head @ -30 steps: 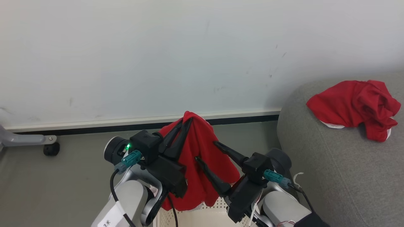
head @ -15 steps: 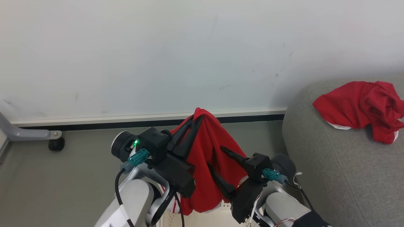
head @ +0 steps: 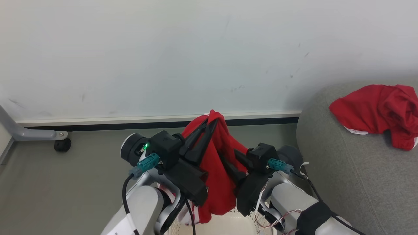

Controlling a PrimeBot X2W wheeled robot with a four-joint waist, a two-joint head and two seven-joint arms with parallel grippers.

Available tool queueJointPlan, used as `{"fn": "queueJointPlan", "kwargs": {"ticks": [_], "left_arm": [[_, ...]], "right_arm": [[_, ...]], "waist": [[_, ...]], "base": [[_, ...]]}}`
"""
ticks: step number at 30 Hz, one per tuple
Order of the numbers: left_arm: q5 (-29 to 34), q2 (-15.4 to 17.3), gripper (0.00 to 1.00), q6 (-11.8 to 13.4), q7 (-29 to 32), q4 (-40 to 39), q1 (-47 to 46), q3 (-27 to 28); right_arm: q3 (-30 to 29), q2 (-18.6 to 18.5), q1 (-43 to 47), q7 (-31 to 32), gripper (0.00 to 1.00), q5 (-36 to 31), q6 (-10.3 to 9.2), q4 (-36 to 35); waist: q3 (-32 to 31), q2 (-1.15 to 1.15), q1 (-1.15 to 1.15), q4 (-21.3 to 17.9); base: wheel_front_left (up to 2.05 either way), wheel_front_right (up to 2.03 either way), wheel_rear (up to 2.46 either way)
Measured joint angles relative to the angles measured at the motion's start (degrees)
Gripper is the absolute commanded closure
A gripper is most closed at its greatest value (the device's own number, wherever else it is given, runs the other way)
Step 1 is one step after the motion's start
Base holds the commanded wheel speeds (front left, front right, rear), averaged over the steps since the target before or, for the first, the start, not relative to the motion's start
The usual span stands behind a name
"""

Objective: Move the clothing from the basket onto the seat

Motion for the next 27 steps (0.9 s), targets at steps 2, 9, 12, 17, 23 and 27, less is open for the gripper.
{"fn": "queueJointPlan", "kwargs": {"ticks": [2, 9, 12, 17, 23, 27], "left_arm": [[-0.1, -0.1, 1.00, 0.0, 0.2, -0.2, 0.0, -0.1], [-1.7, -0.2, 1.00, 0.1, 0.5, -0.3, 0.3, 0.3], [-2.1, 0.3, 0.60, 0.7, 0.5, -0.4, 1.6, 1.4], [-2.7, 1.1, 0.18, 1.4, 0.4, -0.3, 3.6, 2.8], [-3.0, 2.3, 0.00, 1.8, -0.2, 0.1, 6.0, 3.5], [-3.3, 2.5, 0.00, 2.1, -1.1, 0.2, 8.1, 4.2]], "right_arm": [[1.0, 0.0, -0.5, 0.0, 0.95, 0.6, 0.00, 0.3], [2.8, 0.0, -1.0, 0.0, 1.00, 3.0, 0.00, 1.4], [3.3, 0.0, -1.6, 0.0, 1.00, 3.7, 0.00, 1.6], [2.9, 0.1, -3.3, 0.0, 1.00, 4.8, -0.09, 3.1], [1.1, 0.0, -4.6, 0.0, 1.00, 5.6, -0.57, 5.4], [-0.4, 0.1, -4.9, 0.0, 1.00, 5.6, -0.57, 6.9]], "waist": [[0.1, 0.00, 0.00, 0.1], [0.4, 0.00, 0.00, 0.2], [0.5, 0.00, 0.00, -0.2], [0.7, 0.00, 0.00, -1.4], [0.8, 0.00, 0.00, -3.3], [0.8, 0.00, 0.00, -5.0]], "base": [[0.00, 0.00, 0.00], [0.00, 0.00, 0.00], [0.00, 0.00, 0.00], [0.00, 0.00, 0.00], [0.00, 0.00, 0.00], [0.00, 0.00, 0.00]]}}
